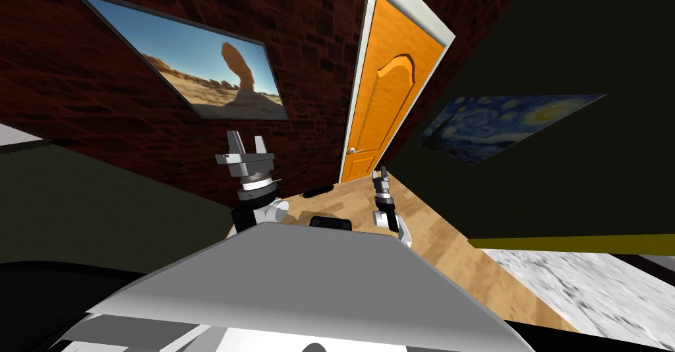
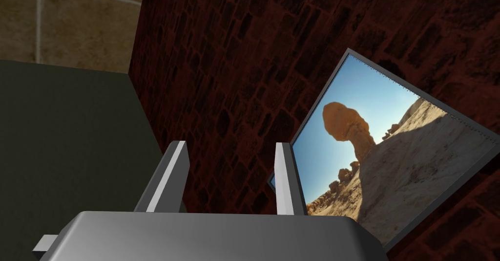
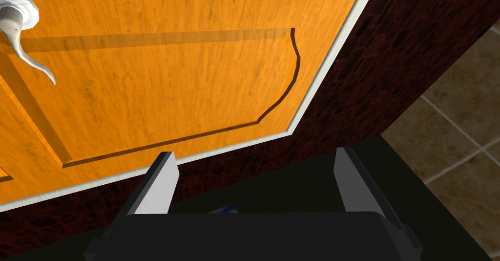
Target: Pull the door open
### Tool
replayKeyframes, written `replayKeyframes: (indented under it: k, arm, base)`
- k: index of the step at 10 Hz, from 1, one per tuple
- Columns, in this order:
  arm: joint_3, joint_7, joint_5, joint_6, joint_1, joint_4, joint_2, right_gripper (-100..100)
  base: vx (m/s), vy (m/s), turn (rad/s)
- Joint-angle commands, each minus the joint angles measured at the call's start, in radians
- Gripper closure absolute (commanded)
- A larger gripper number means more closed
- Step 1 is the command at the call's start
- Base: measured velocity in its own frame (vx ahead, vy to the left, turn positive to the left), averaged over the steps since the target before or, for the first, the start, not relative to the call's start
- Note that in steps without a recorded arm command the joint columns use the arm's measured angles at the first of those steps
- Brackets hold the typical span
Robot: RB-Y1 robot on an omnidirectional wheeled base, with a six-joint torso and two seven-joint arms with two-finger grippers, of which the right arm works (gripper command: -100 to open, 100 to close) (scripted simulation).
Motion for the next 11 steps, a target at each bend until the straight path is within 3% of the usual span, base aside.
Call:
replayKeyframes:
  k: [1,11]
  arm:
    - [0.000,-0.013,0.006,-0.014,-0.009,0.041,-0.011,-100]
    - [0.001,-0.080,0.045,-0.064,-0.093,0.294,-0.065,-100]
  base:
    - [0.090,-0.026,0.079]
    - [0.094,-0.037,0.074]
